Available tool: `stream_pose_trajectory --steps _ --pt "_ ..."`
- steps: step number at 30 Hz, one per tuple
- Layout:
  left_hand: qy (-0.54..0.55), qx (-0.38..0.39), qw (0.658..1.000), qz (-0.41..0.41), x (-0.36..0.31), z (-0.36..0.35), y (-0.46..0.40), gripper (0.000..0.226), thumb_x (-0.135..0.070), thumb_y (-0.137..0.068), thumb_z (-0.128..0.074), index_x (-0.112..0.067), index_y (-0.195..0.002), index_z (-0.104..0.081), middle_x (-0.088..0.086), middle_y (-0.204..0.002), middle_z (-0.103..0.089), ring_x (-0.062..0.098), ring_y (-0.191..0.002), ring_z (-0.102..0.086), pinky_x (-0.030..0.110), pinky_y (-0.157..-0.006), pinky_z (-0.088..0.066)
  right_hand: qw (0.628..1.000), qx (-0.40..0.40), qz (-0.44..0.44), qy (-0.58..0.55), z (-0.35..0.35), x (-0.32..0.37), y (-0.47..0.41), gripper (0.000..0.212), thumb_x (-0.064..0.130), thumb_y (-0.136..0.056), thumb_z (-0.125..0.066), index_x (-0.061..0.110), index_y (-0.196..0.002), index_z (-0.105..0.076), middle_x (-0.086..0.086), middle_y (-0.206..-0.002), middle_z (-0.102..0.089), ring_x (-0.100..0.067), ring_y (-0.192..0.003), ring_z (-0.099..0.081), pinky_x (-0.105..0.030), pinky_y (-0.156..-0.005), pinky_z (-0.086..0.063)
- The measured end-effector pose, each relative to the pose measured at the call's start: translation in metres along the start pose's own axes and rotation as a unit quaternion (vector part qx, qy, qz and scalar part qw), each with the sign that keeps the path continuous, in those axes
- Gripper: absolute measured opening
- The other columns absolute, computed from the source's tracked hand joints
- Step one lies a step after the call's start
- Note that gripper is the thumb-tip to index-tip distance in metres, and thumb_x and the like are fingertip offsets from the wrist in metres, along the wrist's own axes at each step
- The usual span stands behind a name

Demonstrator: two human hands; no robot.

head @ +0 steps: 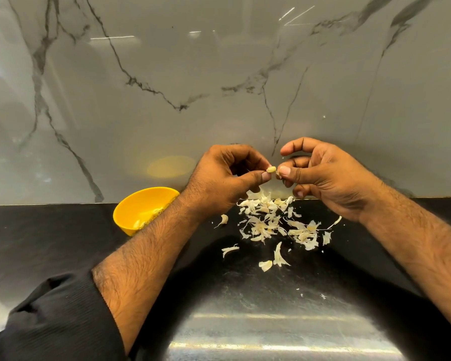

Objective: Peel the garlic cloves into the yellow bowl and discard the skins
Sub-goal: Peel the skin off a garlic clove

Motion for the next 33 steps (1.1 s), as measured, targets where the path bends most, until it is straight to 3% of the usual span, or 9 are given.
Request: stream_pose_trajectory --steps 8,13,16,18,21,23,26,30,33 --pt "-0.005 0.011 1.000 0.019 0.002 -0.005 0.000 0.007 -0.015 -0.094 -0.080 -0.013 -0.100 -0.076 0.004 -0.085 -0.077 0.020 -0.076 -0.077 0.032 -0.063 -0.064 0.997 0.015 0.000 0.080 0.000 -0.001 0.000 0.025 0.000 -0.087 -0.078 0.003 -0.110 -0.070 -0.011 -0.092 -0.075 -0.022 -0.077 -0.071 -0.028 -0.056 -0.055" --pt "-0.040 -0.002 0.997 0.067 0.006 0.000 0.000 0.014 -0.025 -0.098 -0.076 -0.012 -0.093 -0.076 0.003 -0.082 -0.078 0.016 -0.071 -0.076 0.019 -0.058 -0.055 0.939 0.020 -0.014 0.342 0.002 -0.002 0.000 0.019 -0.004 -0.091 -0.072 0.014 -0.090 -0.078 0.001 -0.084 -0.079 -0.015 -0.081 -0.077 -0.031 -0.071 -0.064" --pt "-0.072 0.011 0.992 0.102 0.007 0.000 0.000 0.035 -0.043 -0.102 -0.068 -0.013 -0.087 -0.076 0.001 -0.076 -0.078 0.013 -0.065 -0.074 0.019 -0.057 -0.054 0.911 0.019 0.000 0.412 -0.002 0.002 0.003 0.003 0.024 -0.093 -0.079 0.026 -0.090 -0.078 0.012 -0.077 -0.076 0.000 -0.072 -0.073 -0.028 -0.069 -0.063" --pt "-0.107 0.013 0.988 0.107 0.009 0.000 0.000 0.035 -0.045 -0.100 -0.071 -0.014 -0.083 -0.075 0.001 -0.072 -0.077 0.014 -0.063 -0.074 0.020 -0.058 -0.056 0.893 0.013 0.022 0.450 -0.005 0.006 0.005 0.007 0.036 -0.093 -0.077 0.030 -0.090 -0.075 0.016 -0.070 -0.072 0.007 -0.064 -0.068 -0.023 -0.065 -0.057" --pt "-0.133 0.019 0.986 0.095 0.009 0.005 -0.001 0.012 -0.022 -0.095 -0.079 -0.022 -0.099 -0.068 -0.001 -0.086 -0.076 0.013 -0.070 -0.076 0.020 -0.060 -0.058 0.885 0.039 0.056 0.461 -0.008 0.013 0.011 0.020 0.017 -0.093 -0.078 0.037 -0.096 -0.075 0.016 -0.092 -0.072 0.003 -0.087 -0.068 -0.024 -0.082 -0.059" --pt "-0.144 0.023 0.985 0.091 0.009 0.008 -0.001 0.023 -0.013 -0.094 -0.079 -0.024 -0.107 -0.064 -0.003 -0.094 -0.074 0.013 -0.075 -0.077 0.019 -0.060 -0.058 0.891 0.076 0.069 0.442 -0.011 0.017 0.015 0.019 0.021 -0.090 -0.083 0.037 -0.098 -0.076 0.014 -0.094 -0.072 0.000 -0.089 -0.069 -0.025 -0.083 -0.060" --pt "-0.140 0.018 0.984 0.112 0.009 0.008 -0.001 0.014 -0.025 -0.094 -0.081 -0.019 -0.099 -0.070 -0.002 -0.089 -0.074 0.012 -0.072 -0.076 0.016 -0.057 -0.056 0.896 0.123 0.057 0.422 -0.019 0.018 0.023 0.007 0.035 -0.090 -0.082 0.032 -0.095 -0.079 0.012 -0.084 -0.076 -0.003 -0.078 -0.072 -0.029 -0.078 -0.063" --pt "-0.139 0.006 0.982 0.125 0.011 0.008 -0.001 0.018 -0.036 -0.092 -0.082 -0.020 -0.095 -0.073 -0.003 -0.084 -0.075 0.009 -0.069 -0.075 0.016 -0.059 -0.057 0.842 0.109 0.084 0.522 -0.025 0.016 0.021 0.020 0.022 -0.088 -0.083 0.036 -0.097 -0.071 0.013 -0.091 -0.069 -0.006 -0.080 -0.067 -0.037 -0.080 -0.061" --pt "-0.134 -0.003 0.983 0.129 0.011 0.011 -0.002 0.021 -0.039 -0.092 -0.082 -0.020 -0.097 -0.074 -0.003 -0.084 -0.076 0.011 -0.070 -0.077 0.015 -0.056 -0.054 0.886 0.181 0.080 0.419 -0.030 0.018 0.028 0.008 0.030 -0.088 -0.085 0.031 -0.092 -0.078 0.009 -0.085 -0.075 -0.008 -0.077 -0.070 -0.034 -0.076 -0.060"
Point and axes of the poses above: each hand's wrist, its own y-axis away from the middle knuckle, its own z-axis out of the back of the hand, x = y × z, the point moved 4 cm from there along -y, towards the middle knuckle
